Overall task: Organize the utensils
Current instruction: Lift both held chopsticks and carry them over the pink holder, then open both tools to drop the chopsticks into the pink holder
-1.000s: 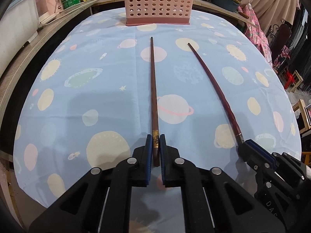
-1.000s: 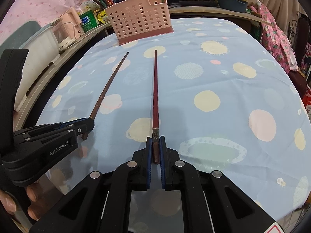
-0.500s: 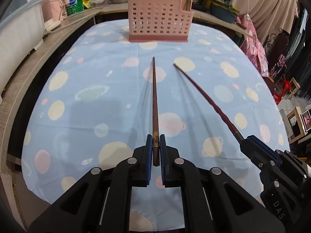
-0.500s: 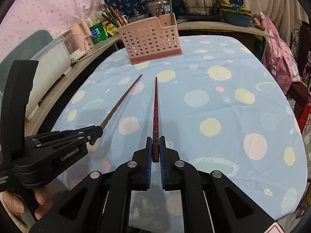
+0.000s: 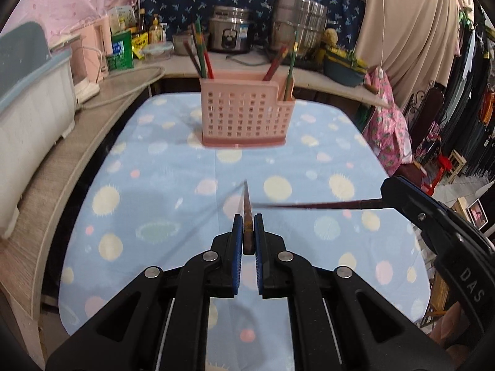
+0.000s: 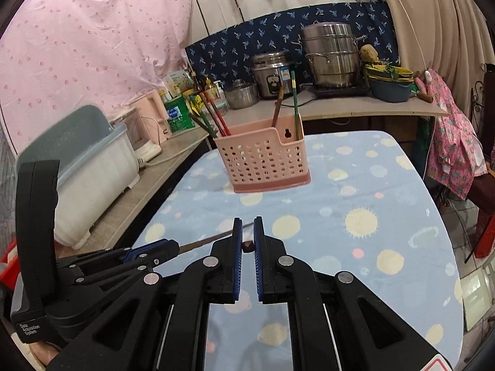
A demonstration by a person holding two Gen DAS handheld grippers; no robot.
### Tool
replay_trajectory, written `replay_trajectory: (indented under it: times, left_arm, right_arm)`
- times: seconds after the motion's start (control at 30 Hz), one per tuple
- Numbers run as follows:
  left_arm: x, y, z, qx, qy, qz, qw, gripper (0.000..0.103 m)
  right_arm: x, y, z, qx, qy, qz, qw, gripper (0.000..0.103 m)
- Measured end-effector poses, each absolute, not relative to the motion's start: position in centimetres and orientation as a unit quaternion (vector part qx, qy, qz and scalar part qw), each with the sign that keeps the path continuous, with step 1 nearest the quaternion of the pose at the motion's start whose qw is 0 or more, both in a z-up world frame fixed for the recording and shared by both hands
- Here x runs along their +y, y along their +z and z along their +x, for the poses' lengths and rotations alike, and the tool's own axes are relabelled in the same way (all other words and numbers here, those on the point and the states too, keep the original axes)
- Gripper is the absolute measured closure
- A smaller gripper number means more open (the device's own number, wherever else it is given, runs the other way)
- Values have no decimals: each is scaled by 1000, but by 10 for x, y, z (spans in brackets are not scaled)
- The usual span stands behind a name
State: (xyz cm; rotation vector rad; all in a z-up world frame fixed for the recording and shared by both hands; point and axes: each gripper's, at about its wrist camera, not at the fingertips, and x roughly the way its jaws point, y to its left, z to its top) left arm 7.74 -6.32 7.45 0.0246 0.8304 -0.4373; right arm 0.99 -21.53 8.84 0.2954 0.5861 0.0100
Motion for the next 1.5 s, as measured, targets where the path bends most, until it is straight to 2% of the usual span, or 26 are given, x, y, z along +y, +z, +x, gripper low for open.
replay_trajectory:
  times: [0.63, 0.97, 1.23, 1.5]
  left_arm:
    - [-72, 203, 180, 292, -214, -44, 931, 96]
    - [-93, 270, 241, 217, -201, -62, 953, 96]
    - [-108, 267, 285, 212, -194, -57, 956, 96]
    - [-113, 221, 308, 251, -191, -52, 947, 96]
  right_arm:
    - [-266, 177, 100, 186, -6, 183, 965, 96]
    - [-286, 242, 177, 122, -15, 184, 975, 96]
    - [-293, 250, 236, 120, -26, 176, 977, 96]
    - [-297, 202, 265, 163, -27, 184, 969, 96]
